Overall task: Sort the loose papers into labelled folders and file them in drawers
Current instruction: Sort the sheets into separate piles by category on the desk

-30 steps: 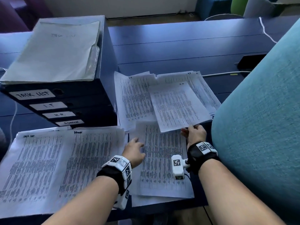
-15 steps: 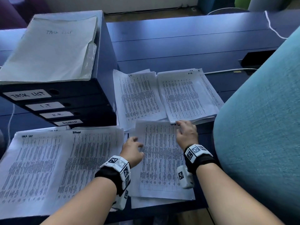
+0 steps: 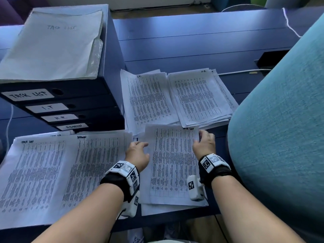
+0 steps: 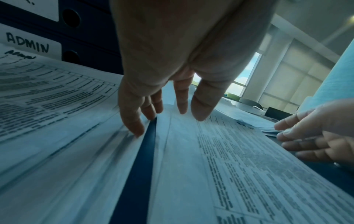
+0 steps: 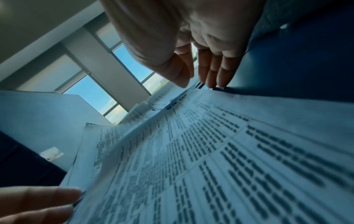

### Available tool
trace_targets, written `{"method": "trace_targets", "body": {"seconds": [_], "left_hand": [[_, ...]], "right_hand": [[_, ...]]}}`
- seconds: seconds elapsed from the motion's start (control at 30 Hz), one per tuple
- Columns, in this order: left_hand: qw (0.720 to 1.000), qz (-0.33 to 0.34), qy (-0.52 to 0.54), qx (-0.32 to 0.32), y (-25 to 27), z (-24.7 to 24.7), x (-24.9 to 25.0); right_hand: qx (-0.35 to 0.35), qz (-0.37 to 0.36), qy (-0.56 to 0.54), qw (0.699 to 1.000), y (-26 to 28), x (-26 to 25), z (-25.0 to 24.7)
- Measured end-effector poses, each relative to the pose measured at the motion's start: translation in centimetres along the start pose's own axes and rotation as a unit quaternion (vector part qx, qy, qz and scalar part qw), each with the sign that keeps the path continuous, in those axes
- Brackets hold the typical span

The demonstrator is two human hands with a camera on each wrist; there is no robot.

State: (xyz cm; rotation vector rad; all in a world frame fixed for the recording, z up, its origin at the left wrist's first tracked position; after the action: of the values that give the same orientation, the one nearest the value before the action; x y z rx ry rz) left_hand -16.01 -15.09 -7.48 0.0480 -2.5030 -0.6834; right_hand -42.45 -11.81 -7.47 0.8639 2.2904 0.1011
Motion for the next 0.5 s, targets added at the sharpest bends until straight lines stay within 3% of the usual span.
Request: {"method": "trace_targets", "body": {"seconds": [0.27, 0.5], "left_hand": [[0.997, -0.042, 0.058, -0.014, 1.0, 0.6, -0.6], [0.989, -0.051, 0.138, 0.006, 2.0, 0.4, -1.8]], "right_hand": [[-0.05, 0.067, 0.008, 0.997, 2.8, 0.3, 0.7], [-0.065, 0.06, 0.069, 0.994, 5.5, 0.3, 1.9]]}}
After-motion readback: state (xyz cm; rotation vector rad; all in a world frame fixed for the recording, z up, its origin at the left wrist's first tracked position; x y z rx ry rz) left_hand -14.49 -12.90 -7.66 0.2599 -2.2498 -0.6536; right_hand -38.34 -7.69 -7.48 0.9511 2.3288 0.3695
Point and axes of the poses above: each hand's wrist, its own y-axis away from the middle knuckle, its own z-axis out of the palm, x = y × z, the point moved 6 cm from there along -y, towards the middle knuckle, and after that the axes turned 2 degrees about y, right-handed, at the moved point
